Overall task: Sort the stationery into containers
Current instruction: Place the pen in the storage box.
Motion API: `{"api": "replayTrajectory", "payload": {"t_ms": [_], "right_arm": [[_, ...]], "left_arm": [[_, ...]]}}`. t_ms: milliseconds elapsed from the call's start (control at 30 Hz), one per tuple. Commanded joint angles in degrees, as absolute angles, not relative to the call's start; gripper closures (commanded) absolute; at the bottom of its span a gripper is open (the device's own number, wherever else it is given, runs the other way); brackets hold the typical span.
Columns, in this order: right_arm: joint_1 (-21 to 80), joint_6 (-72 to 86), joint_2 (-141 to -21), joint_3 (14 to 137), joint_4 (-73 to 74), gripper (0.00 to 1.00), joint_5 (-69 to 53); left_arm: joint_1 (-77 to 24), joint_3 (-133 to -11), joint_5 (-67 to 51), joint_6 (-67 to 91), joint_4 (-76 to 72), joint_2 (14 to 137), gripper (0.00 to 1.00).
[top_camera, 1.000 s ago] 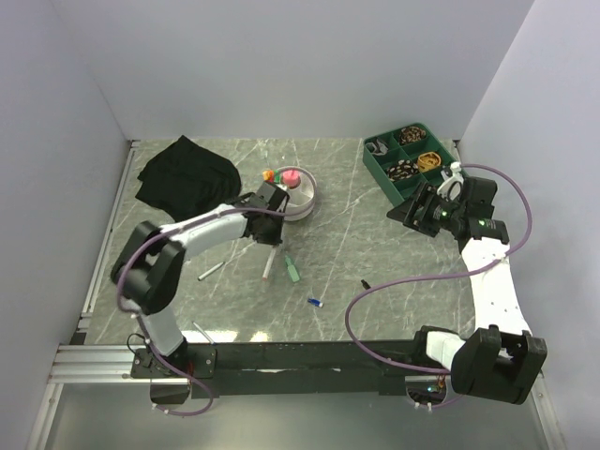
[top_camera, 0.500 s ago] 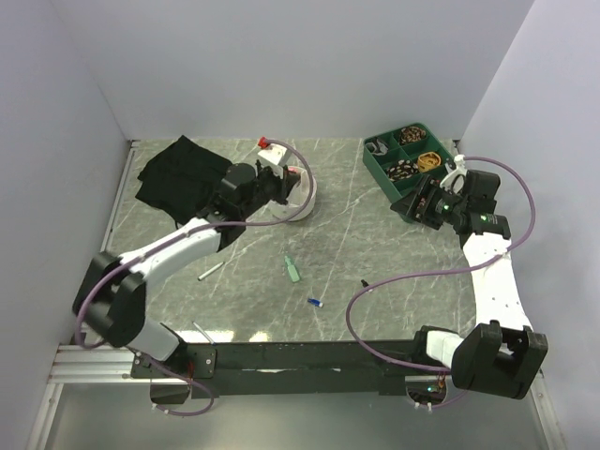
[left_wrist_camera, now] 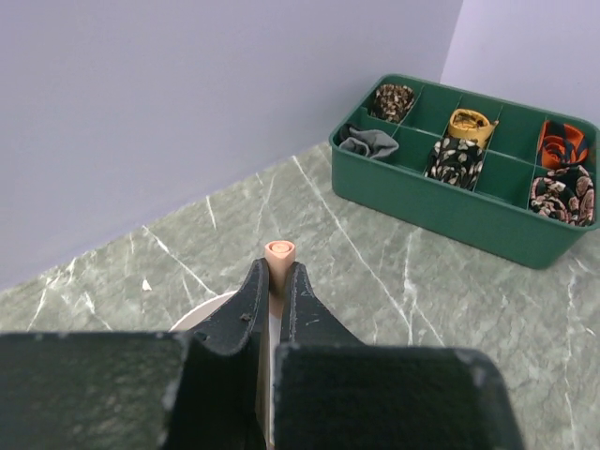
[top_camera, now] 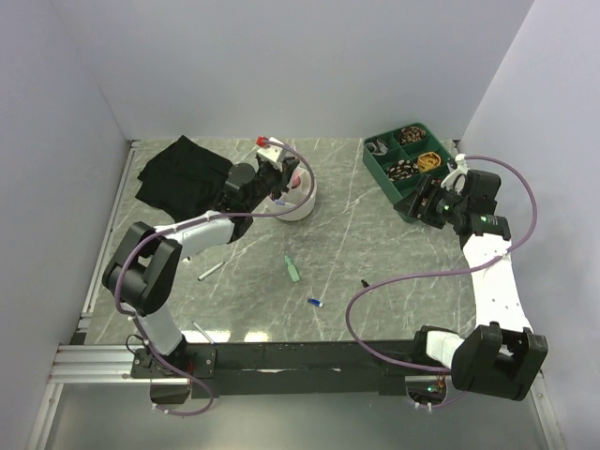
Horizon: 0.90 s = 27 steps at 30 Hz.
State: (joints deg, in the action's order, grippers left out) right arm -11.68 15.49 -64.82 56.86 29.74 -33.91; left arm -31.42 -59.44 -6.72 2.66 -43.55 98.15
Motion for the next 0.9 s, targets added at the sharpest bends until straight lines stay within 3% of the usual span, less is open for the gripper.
{"api": "replayTrajectory", "payload": {"t_ms": [0, 867], "right_arm": [[-12.2, 13.5, -63.7, 56.9, 29.7, 0.27, -32.5], [-11.1, 9.8, -68.7, 62.1, 33.1, 0.27, -30.4]], "left_arm": [[-31.5, -59.2, -8.8, 4.8, -51.7, 99.7, 0.99], [-31.8, -48.0, -7.7, 2.4, -65.1, 99.6, 0.99]]}}
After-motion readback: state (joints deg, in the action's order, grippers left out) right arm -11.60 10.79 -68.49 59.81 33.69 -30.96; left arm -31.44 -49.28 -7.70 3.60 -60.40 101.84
